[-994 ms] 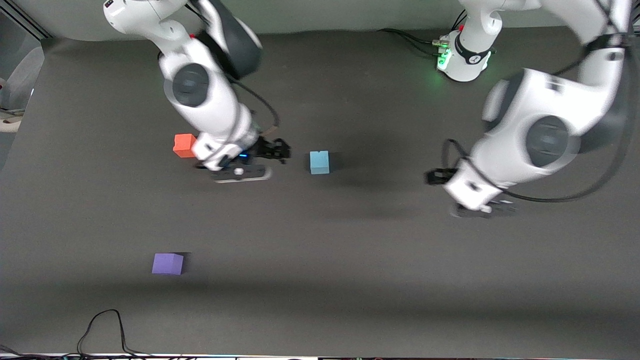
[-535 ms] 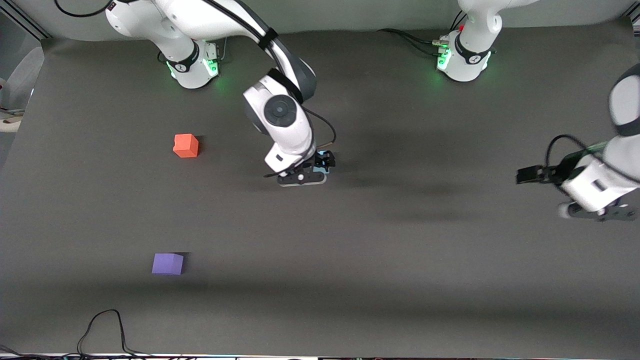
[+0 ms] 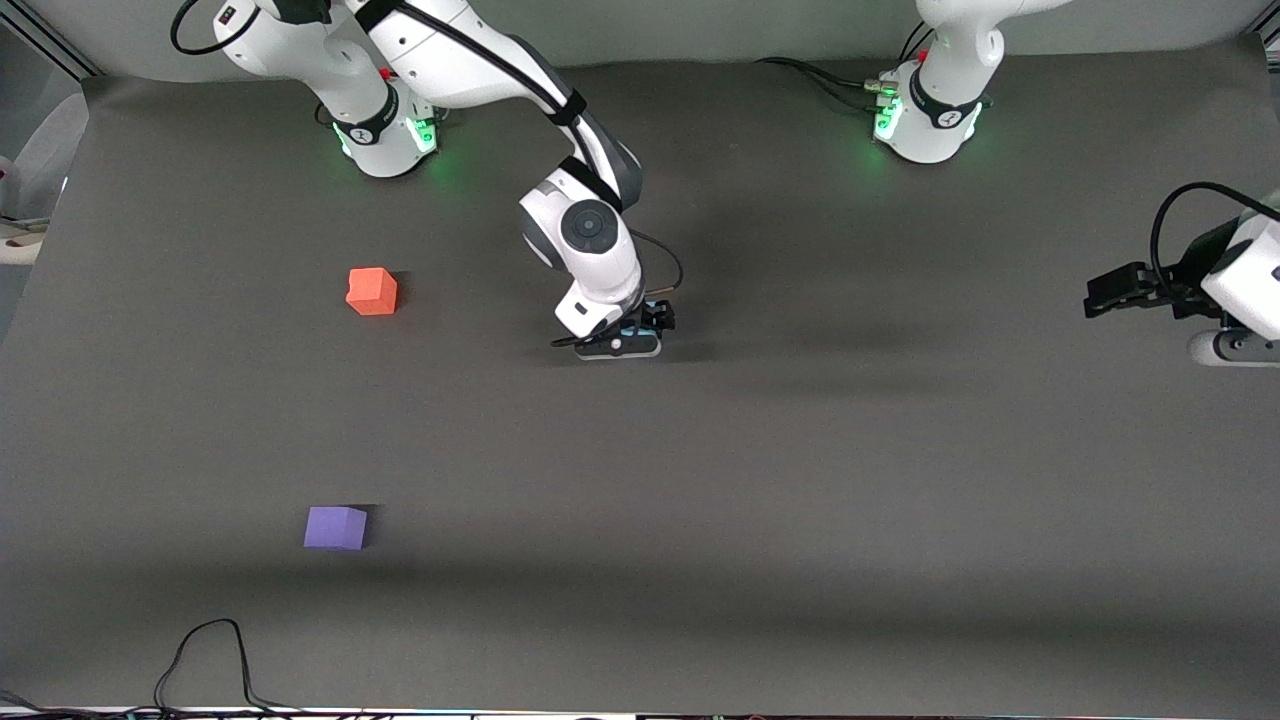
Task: Place blue block between orange and purple blocks
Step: 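Grasp the blue block with the right gripper while the left gripper withdraws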
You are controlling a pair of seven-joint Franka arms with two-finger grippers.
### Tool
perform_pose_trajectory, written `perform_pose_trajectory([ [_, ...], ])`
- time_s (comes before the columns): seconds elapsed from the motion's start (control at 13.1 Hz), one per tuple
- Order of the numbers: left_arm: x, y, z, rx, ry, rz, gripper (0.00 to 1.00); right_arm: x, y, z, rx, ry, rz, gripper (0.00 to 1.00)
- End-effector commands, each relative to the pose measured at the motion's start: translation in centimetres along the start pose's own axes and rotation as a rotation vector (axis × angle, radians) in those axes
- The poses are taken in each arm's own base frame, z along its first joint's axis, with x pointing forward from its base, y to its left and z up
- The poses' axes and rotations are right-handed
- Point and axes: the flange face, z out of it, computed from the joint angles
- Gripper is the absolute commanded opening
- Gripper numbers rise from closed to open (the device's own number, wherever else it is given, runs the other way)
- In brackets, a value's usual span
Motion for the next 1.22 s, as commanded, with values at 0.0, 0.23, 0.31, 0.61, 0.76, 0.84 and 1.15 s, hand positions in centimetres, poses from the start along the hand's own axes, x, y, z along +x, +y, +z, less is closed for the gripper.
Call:
perform_pose_trajectory([
  [0.0, -1.3, 1.3, -0.1, 0.023, 0.022, -0.012, 1.0, -0.3, 0.1, -0.8, 0.013, 0.019, 0.019, 0.55],
  [0.23, -1.7, 2.8, -0.3, 0.029, 0.044, 0.008, 1.0, 0.1, 0.1, -1.5, 0.026, 0.028, 0.023, 0.37],
  [0.31, -1.7, 2.5, -0.3, 0.029, 0.044, 0.002, 1.0, 0.5, 0.4, -1.9, 0.026, 0.029, 0.023, 0.36],
  [0.61, -1.5, 2.5, 0.0, 0.032, 0.044, 0.002, 1.0, 4.8, 4.8, -7.8, -0.019, 0.023, -0.033, 0.36],
  [0.76, -0.9, 2.6, 0.0, 0.031, 0.06, 0.002, 1.0, 8.7, 10.9, -11.7, -0.061, 0.008, -0.098, 0.36],
  [0.84, -0.7, 3.0, 0.2, 0.031, 0.061, 0.009, 1.0, 9.9, 13.7, -13.4, -0.076, -0.005, -0.118, 0.36],
  [1.15, -0.8, 2.6, 0.0, 0.029, 0.064, 0.006, 1.0, 14.8, 31.7, -16.8, -0.045, -0.027, -0.177, 0.36],
])
